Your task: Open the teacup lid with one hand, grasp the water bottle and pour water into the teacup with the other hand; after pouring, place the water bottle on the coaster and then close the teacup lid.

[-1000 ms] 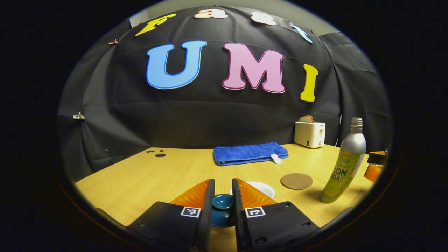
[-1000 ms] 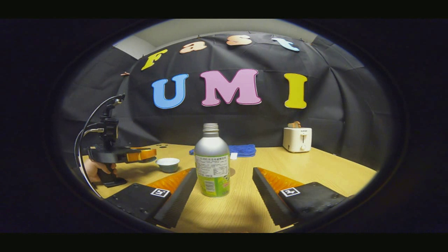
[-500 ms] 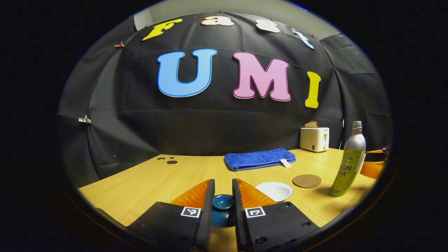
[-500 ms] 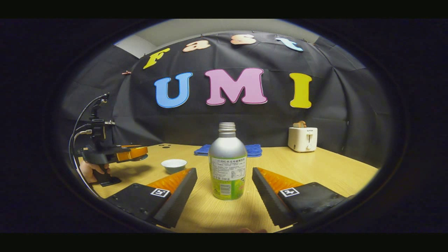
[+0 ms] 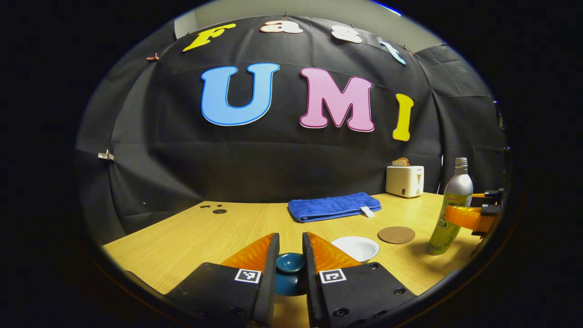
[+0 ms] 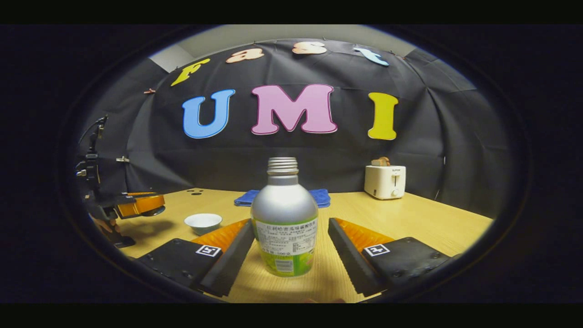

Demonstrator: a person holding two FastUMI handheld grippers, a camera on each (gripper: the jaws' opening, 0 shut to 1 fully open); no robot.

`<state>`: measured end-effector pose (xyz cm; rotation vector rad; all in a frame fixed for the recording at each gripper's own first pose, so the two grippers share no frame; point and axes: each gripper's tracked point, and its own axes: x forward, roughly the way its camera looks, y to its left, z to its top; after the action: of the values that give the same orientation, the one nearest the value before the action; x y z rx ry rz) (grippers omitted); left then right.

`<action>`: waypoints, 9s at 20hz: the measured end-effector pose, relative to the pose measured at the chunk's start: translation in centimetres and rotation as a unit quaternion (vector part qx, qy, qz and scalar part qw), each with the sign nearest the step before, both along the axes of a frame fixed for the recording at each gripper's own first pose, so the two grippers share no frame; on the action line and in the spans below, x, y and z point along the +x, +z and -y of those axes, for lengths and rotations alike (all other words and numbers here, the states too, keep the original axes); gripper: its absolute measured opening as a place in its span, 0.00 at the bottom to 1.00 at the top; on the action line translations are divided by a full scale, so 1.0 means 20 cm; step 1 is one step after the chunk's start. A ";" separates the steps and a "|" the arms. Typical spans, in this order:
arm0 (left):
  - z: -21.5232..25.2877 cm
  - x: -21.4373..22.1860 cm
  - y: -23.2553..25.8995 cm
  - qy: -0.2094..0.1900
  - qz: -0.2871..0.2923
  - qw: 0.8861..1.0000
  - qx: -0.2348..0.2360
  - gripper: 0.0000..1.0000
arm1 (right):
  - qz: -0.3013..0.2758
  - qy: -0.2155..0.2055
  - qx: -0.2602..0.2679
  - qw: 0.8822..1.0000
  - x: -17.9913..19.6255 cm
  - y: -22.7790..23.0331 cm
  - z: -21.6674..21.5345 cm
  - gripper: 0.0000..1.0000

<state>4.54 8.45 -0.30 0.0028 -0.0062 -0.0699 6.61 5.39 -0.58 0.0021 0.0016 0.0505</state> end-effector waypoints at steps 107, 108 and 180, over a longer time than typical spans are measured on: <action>-0.22 0.01 -0.01 -0.004 -0.001 1.000 0.000 0.32 | 0.299 0.125 -0.835 0.444 0.67 0.22 -0.67 0.70; -0.22 0.02 -0.01 -0.004 -0.001 1.000 0.000 0.33 | 0.301 0.125 -0.836 0.442 0.67 0.23 -0.67 0.70; -0.22 0.01 -0.01 0.001 -0.001 1.000 0.001 0.32 | 0.021 0.083 -0.122 0.989 0.47 0.39 -0.20 0.75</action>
<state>4.73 12.95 -0.47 0.0048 -0.0046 -0.0681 15.94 9.33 7.25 -0.2449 -0.0337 0.2162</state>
